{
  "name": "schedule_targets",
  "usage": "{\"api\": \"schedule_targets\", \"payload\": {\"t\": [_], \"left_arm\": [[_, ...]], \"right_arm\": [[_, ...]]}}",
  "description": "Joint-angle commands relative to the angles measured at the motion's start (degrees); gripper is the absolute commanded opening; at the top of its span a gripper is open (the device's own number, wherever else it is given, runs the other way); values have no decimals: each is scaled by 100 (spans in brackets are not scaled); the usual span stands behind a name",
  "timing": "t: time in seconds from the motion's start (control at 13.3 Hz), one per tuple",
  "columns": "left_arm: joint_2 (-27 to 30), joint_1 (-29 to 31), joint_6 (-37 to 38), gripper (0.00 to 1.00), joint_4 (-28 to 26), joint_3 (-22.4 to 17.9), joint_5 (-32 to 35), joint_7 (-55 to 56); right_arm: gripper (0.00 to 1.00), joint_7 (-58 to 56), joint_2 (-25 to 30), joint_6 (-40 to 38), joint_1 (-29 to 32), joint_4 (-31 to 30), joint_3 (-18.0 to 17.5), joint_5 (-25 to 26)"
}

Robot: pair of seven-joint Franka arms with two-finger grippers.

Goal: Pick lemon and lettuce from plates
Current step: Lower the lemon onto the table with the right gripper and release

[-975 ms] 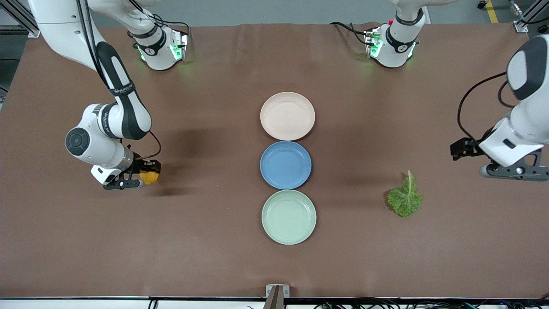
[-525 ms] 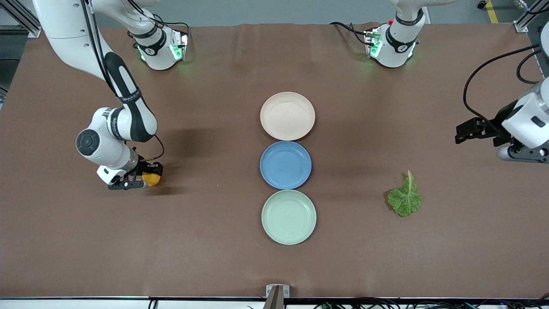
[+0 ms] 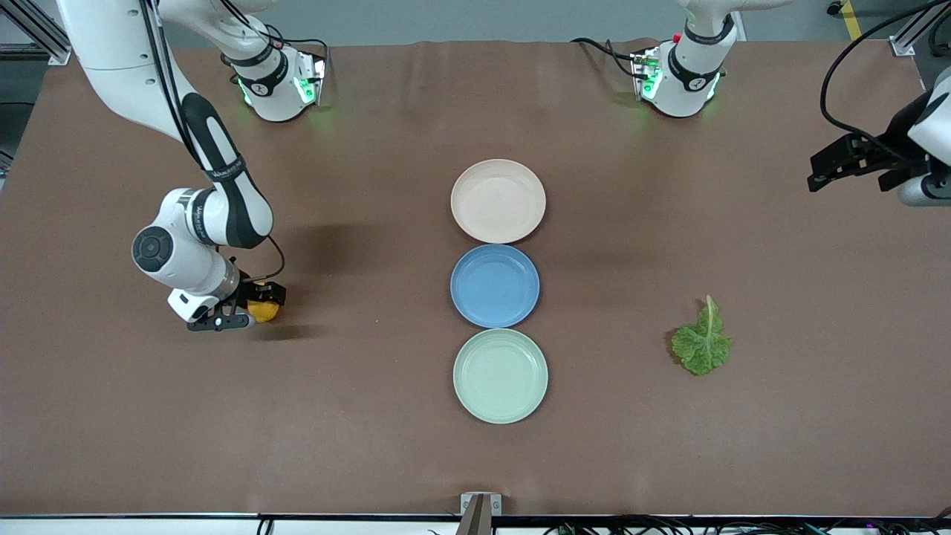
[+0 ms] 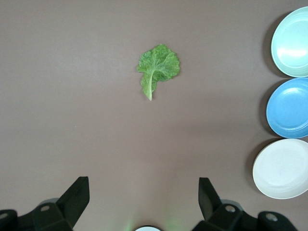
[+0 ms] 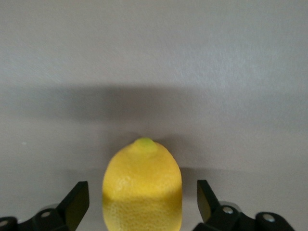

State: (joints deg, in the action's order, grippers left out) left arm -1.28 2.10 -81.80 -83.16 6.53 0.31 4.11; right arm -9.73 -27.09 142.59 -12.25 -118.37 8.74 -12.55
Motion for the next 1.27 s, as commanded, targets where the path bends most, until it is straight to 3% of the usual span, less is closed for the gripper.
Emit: {"api": "schedule_targets", "payload": {"t": [0.0,0.3,0.53,0.75,0.97,1.2], "left_arm": [[496,1,-11,100,-594,-73,-137,37],[585,53,-64,100,-684,-81,-128,11],[647,54,-72,100,-684,-73,-119,-7],[612,62,-160,100,-649,-81,-111,2],[533,63,-196,100,-648,-99,-93,19],[559,186,-178,100,-657,-82,-137,20]], "right_arm": [[100,-170,239,-1332,118,751,144,-73],[100,-144,537,-3435,118,2061,682,488],[100,-143,801,-4053,118,2440,989,674],[100,-135,854,-5053,118,3396,1200,736],[100,-126,793,-5303,161,3952,1209,745],[100,-126,793,-5285,301,4111,1201,737]]}}
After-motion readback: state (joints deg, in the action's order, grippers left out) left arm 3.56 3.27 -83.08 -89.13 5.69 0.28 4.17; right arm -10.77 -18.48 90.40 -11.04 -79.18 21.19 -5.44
